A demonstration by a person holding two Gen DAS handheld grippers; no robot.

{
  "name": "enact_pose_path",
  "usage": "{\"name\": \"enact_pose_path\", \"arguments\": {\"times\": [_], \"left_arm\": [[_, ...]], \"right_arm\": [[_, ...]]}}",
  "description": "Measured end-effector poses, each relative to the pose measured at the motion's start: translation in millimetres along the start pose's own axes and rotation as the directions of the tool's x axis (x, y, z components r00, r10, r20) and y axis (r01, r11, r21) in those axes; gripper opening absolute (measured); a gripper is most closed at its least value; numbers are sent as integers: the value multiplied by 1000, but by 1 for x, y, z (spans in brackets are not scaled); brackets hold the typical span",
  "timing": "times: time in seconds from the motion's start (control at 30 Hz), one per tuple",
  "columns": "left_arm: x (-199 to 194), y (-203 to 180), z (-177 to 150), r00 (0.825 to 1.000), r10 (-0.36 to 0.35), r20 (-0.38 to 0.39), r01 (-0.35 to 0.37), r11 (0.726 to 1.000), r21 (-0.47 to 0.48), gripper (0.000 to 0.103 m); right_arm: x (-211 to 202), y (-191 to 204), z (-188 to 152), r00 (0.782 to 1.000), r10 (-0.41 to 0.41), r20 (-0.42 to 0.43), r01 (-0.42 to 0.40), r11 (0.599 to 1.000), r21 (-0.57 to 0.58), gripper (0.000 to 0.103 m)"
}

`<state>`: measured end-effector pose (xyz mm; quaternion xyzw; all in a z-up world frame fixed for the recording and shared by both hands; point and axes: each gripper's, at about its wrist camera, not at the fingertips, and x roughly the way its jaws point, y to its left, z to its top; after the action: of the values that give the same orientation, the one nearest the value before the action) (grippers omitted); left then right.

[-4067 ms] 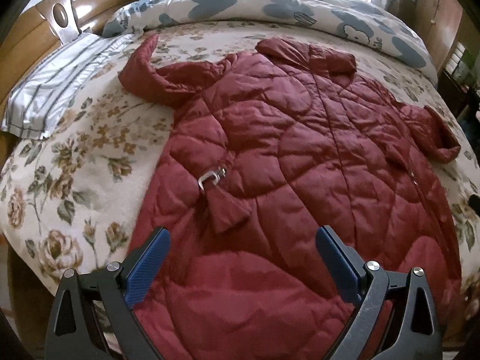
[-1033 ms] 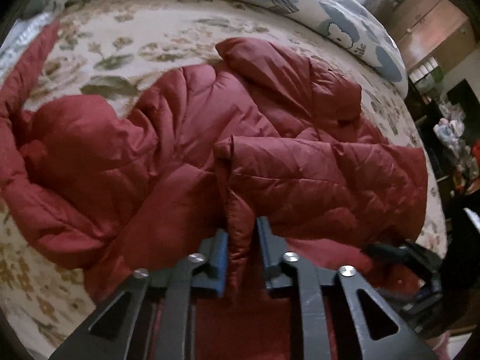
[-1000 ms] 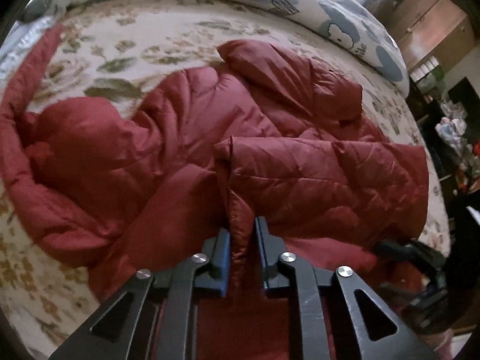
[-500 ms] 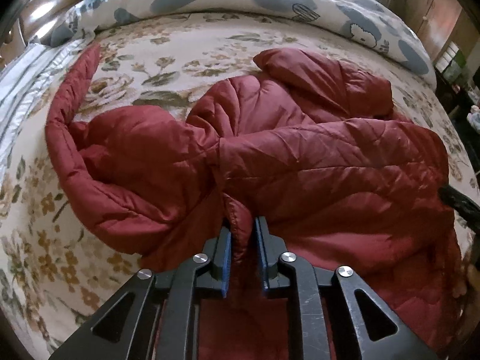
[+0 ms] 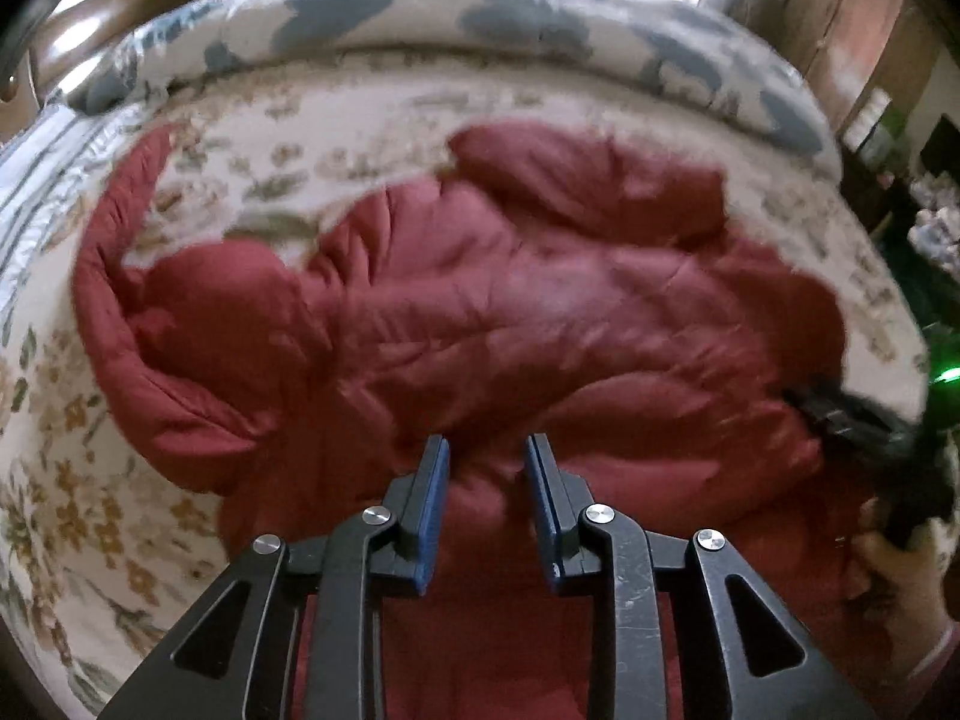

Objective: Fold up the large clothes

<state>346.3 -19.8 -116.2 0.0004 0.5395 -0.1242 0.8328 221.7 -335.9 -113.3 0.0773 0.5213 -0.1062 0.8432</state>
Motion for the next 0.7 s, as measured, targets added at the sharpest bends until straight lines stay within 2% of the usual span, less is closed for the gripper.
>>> {"name": "enact_pose_path", "arguments": {"times": [0.1,0.33,0.53,0.7], "left_arm": [[26,13,-5,1000,5,-26,-6,999,-39,28],[44,20,-11,1000,-24,10,24,998,-65,28],[35,22,-11,999,-35,10,36,996,-86,28],[9,29,-11,998,-55,10,55,994,-95,31]], "right_arm": [[0,1,-1,1000,2,6,-2,1000,-2,72],[5,5,-5,1000,-25,6,25,999,-28,73],[6,7,-3,1000,-28,-2,28,999,-30,76],[-11,4,-2,1000,13,-13,-12,1000,21,76]]}}
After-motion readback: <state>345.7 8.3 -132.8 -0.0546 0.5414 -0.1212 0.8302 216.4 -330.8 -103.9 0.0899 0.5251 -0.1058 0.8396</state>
